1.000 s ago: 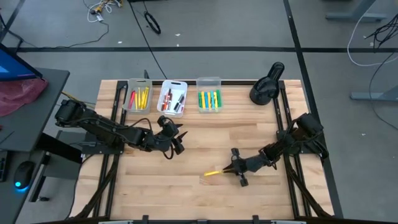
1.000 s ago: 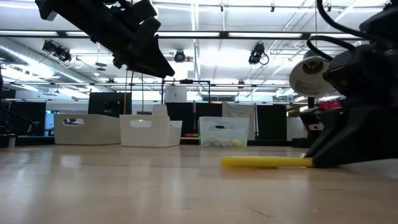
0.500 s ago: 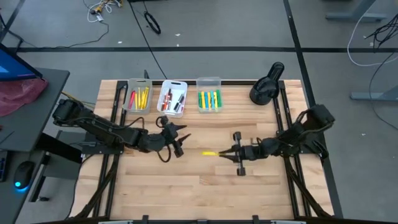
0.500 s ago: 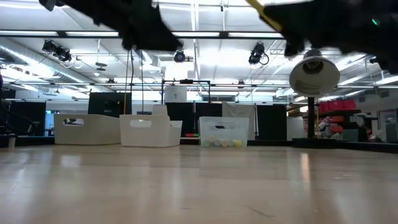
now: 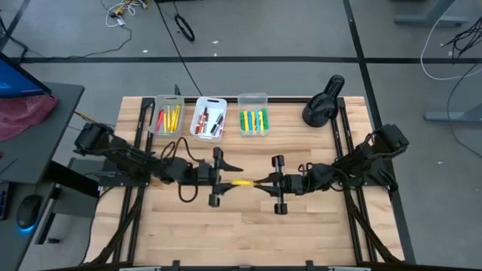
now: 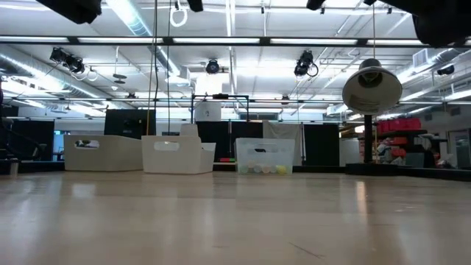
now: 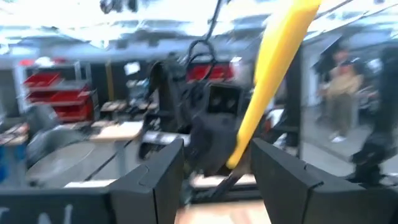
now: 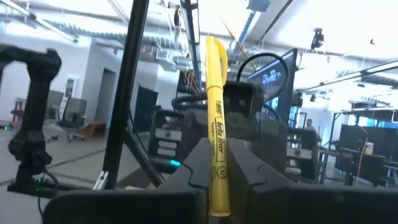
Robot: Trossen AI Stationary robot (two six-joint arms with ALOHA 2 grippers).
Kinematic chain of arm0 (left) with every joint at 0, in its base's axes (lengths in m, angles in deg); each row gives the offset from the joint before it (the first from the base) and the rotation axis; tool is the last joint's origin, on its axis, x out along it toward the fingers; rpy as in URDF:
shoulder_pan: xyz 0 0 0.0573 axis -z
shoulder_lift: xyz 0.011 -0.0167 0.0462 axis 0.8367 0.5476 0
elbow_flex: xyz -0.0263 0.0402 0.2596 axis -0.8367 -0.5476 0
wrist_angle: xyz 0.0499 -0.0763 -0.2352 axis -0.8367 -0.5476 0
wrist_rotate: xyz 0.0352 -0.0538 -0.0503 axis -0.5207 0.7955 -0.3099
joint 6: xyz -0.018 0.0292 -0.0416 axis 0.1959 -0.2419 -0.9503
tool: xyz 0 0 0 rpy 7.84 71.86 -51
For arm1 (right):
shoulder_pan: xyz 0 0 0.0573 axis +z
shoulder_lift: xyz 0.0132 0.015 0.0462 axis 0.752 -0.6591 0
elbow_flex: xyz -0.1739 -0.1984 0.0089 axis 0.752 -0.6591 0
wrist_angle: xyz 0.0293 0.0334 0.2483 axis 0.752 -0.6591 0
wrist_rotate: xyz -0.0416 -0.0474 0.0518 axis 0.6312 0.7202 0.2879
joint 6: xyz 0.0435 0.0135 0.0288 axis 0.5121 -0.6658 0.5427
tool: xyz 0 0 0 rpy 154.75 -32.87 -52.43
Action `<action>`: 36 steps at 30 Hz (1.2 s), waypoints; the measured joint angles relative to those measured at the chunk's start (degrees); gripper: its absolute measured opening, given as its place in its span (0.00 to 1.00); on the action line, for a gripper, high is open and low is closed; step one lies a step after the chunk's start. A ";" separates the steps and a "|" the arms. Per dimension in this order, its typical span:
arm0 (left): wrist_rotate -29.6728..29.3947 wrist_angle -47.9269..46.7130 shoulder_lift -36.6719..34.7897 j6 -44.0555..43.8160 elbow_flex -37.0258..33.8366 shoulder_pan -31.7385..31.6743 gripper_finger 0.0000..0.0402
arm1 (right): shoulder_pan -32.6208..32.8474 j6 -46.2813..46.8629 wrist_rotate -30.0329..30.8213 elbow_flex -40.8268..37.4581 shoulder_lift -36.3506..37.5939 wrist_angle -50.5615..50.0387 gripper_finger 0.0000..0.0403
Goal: Pick & Place Markers
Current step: Put the yellow marker into the gray bin
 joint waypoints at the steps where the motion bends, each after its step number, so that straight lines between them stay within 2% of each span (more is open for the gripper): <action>1: 1.53 2.03 0.65 0.11 0.00 -0.05 0.47 | -0.19 0.06 0.00 0.54 -0.02 -1.13 0.05; 5: 5.20 8.50 3.22 1.47 0.95 0.19 0.47 | -0.82 0.24 -0.02 1.97 -0.02 -2.83 0.06; 12: 5.22 8.42 5.45 3.92 5.21 0.40 0.47 | -0.90 0.85 -0.02 2.02 -0.02 -3.54 0.06; 15: 5.27 8.22 5.49 5.55 5.73 0.63 0.44 | -0.90 0.83 -0.04 2.02 -0.02 -4.16 0.06; 19: 5.26 7.55 5.49 5.57 5.73 0.81 0.34 | -0.90 0.84 -0.04 2.02 0.00 -4.51 0.06; 25: 4.61 3.50 4.72 5.85 5.70 0.90 0.11 | -0.88 3.03 0.82 2.10 0.02 -7.25 0.11; 28: -3.28 -2.38 1.92 8.47 5.70 2.04 0.11 | -0.22 2.07 8.89 2.18 0.09 -10.97 0.18; 30: -13.07 -10.16 -1.67 9.85 5.81 3.18 0.11 | 0.46 1.25 17.75 2.16 0.43 -14.39 0.24; 33: -29.28 -29.48 -7.04 9.13 8.69 3.93 0.11 | 1.47 0.58 30.26 2.13 0.72 -18.68 0.31; 36: -44.64 -54.32 -11.43 1.36 14.21 1.79 0.11 | 1.77 0.44 36.48 2.11 0.74 -20.75 0.36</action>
